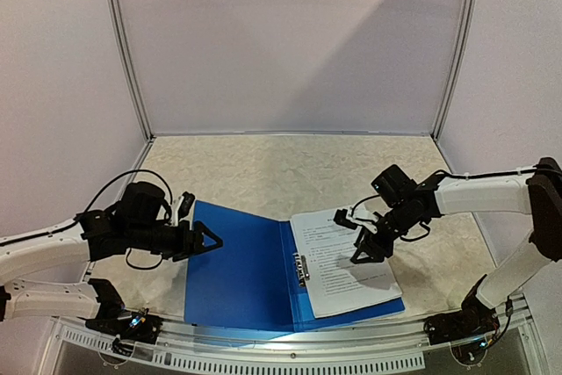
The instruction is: Put the files into the folder
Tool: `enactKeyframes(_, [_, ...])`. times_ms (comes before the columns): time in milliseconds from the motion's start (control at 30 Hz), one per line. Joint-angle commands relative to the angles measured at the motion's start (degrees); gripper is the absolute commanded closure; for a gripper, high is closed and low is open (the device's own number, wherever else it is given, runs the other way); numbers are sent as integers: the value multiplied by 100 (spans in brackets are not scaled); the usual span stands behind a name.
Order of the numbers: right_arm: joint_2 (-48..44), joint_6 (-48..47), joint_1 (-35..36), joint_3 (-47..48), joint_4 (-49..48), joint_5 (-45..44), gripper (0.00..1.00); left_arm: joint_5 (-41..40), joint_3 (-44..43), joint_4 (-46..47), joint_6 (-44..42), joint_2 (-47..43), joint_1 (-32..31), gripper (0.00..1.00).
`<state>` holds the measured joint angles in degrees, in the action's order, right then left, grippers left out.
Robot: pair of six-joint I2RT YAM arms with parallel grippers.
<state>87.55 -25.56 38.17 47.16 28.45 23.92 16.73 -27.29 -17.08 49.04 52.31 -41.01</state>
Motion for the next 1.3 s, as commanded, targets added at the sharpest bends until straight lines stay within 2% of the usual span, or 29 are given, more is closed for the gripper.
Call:
enactKeyframes(0, [501,161,-20,113,15,-386,49,476,-732,482,-606,504,-31,25])
enactKeyframes(200, [897,198,-17,275,154,-463,50,605,-1723,648,-1159,1417,-350,23])
enactKeyframes(467, [1243,253,-7,461,331,-265,51,262,-3478,-18,-1752,2709,-979,19])
enactKeyframes(500, [1271,260,-7,461,340,-237,51,200,-3693,-158,-1811,2838,-1065,17])
enactKeyframes(533, [1287,262,-10,461,354,-201,51,173,-3853,-198,-1861,2984,-1166,4])
enactKeyframes(567, [1290,262,-9,469,362,-167,51,188,-3981,-226,-1901,3123,-1214,1])
enactKeyframes(700, [1276,312,-19,530,415,-143,51,271,-4244,-164,-2070,3836,-1350,1])
enactKeyframes(900, [925,383,-55,578,528,37,50,608,-4404,650,-2125,4626,-1602,1])
enactKeyframes(1133, [585,538,-597,833,856,588,50,857,-5283,892,-2280,5542,-1919,1])
enactKeyframes(1267, [555,492,-703,768,958,502,50,836,-5809,923,-2137,5781,-2068,0])
